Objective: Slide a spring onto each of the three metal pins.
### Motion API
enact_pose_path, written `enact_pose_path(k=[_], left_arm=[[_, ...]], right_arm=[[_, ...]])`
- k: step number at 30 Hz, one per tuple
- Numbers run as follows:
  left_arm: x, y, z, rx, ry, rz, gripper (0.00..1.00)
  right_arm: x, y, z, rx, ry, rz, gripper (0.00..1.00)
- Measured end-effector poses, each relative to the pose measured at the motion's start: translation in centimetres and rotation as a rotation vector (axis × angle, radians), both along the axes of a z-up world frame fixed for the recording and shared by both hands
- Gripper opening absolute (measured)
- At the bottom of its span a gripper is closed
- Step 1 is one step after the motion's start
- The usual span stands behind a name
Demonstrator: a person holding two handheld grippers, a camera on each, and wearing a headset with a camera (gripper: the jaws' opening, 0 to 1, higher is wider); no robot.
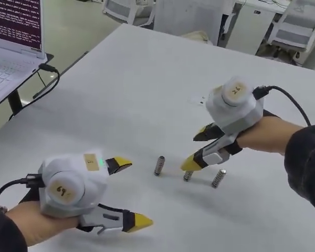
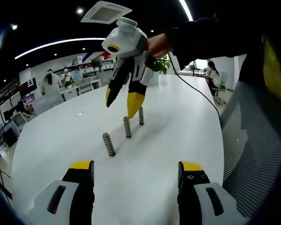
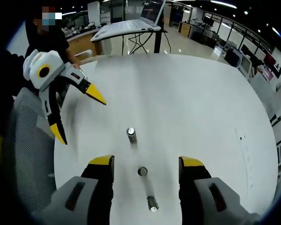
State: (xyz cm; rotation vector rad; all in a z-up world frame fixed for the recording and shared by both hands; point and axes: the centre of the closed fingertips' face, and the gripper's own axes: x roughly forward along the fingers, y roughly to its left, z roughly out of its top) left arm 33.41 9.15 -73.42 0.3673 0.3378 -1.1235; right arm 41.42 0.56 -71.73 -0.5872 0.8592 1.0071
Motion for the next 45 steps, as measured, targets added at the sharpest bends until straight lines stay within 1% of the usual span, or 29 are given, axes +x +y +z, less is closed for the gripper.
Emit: enact_pose_path(k=[2,4,8,11,15,18,20,23,28,31,32,34,35,38,44,45], left_arm=[[0.0,-0.1,0.1,0.002,0.002,-0.001,0.69],[0.0,-0.1,0.2,0.003,0.002,-0.001,0.69],[-0.1,-0.3,0.4,0.007,0.001,-0.004,0.7],[-0.2,-0.4,0.6,0.011,0.0,-0.007,0.7],[-0.3,-0.5,0.7,0.014,-0.001,-0.009,0.7],[-0.3,-0.6,1.0,0.011,-0.002,-0.009,0.7],[-0.3,-0.7,1.1,0.011,-0.003,-0.009,0.7],[-0.4,-0.8,1.3,0.007,-0.004,-0.007,0.7],[-0.5,-1.0,1.7,-0.001,-0.004,-0.005,0.71],[-0.6,-1.1,1.9,-0.011,-0.002,-0.002,0.71],[-0.7,-1.2,2.0,-0.01,-0.003,-0.003,0.71],[-0.8,-1.2,2.0,-0.009,-0.002,-0.005,0.71],[-0.9,-1.3,2.0,-0.008,-0.004,-0.007,0.71],[-1.0,-1.2,2.2,-0.012,-0.002,-0.003,0.72],[-1.4,-1.1,2.4,-0.022,0.005,0.002,0.72],[-1.5,-1.1,2.4,-0.025,0.006,0.003,0.72]], right_arm=[[-0.1,-0.4,0.2,0.008,-0.01,-0.011,0.56],[0.0,-0.8,0.5,0.031,-0.024,-0.03,0.58],[-0.1,-1.5,1.2,0.07,-0.053,-0.071,0.66],[-0.4,-2.0,1.8,0.095,-0.077,-0.093,0.69],[-0.8,-2.7,2.2,0.118,-0.103,-0.119,0.74],[-0.9,-3.1,2.8,0.144,-0.135,-0.139,0.79],[-1.0,-3.4,3.2,0.163,-0.165,-0.15,0.82],[-1.5,-3.8,3.8,0.188,-0.187,-0.168,0.86],[-2.5,-4.8,4.2,0.209,-0.215,-0.188,0.9],[-3.4,-5.5,4.3,0.222,-0.227,-0.205,0.92],[-3.9,-5.7,4.3,0.23,-0.231,-0.214,0.93],[-4.2,-6.3,4.3,0.238,-0.231,-0.223,0.93],[-4.7,-6.5,4.3,0.245,-0.239,-0.229,0.93],[-5.6,-7.2,4.0,0.281,-0.249,-0.268,0.94],[-7.7,-7.8,3.0,0.321,-0.247,-0.316,0.94],[-8.2,-7.9,2.9,0.331,-0.254,-0.323,0.94]])
